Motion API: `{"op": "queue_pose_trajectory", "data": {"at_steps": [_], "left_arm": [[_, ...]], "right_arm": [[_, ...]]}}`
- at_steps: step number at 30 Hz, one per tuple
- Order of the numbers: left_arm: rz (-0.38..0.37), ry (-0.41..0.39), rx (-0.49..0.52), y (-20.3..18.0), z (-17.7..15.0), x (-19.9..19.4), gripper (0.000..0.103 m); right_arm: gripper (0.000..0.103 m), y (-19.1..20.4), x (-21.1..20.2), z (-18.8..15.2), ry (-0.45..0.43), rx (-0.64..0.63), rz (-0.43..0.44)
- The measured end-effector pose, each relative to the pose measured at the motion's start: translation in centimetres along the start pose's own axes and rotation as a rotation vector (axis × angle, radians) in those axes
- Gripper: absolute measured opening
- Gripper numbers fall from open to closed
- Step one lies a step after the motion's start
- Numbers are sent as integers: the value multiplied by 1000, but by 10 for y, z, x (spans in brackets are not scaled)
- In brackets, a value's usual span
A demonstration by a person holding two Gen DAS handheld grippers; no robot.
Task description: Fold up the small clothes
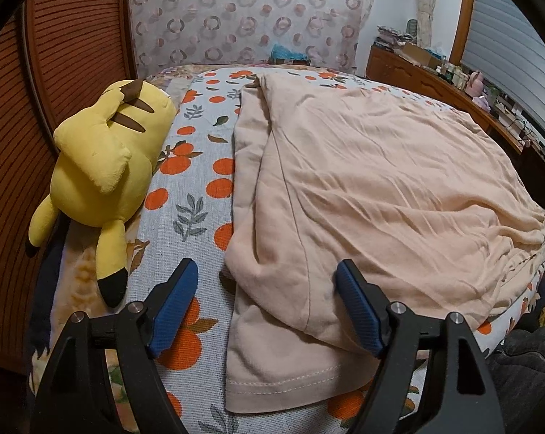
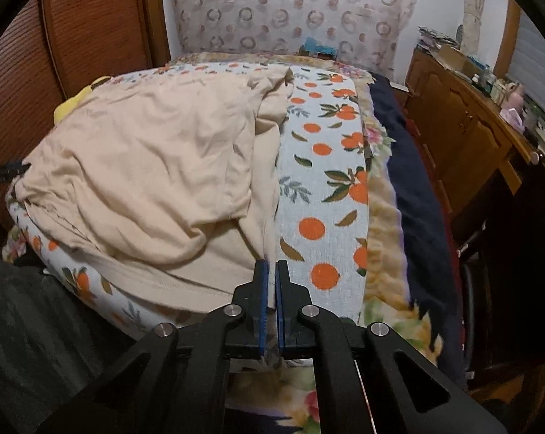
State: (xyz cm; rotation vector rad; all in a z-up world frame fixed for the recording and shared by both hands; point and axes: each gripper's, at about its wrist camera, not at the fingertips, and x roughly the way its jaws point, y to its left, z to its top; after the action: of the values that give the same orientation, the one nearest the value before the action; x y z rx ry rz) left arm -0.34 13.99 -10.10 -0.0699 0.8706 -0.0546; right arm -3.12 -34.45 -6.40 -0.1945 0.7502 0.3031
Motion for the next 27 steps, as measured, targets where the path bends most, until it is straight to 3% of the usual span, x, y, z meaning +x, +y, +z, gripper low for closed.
{"op": "queue_pose_trajectory", "data": {"at_steps": [5,10,13,16,19,27], "left_arm": [[1,-1,0,0,0,0,80],[6,-12,1,0,0,1,81],[12,-18,3,0,0,1,82],[13,-19,4,0,-1,1,82],[16,-24,2,1,-1,1,82],[18,-28,5,-1,-1,2,83]], "right_arm": [[4,8,-13,16,-56,-22,-35],[13,26,-18,38,-131,-40,-38],[38,37,-17,50,-165,-53,-14],[47,50,-12,59,-189,-64,8],[53,66,-1,65,-194,-86,35],[54,113,64,75,-112,-143,136]]}}
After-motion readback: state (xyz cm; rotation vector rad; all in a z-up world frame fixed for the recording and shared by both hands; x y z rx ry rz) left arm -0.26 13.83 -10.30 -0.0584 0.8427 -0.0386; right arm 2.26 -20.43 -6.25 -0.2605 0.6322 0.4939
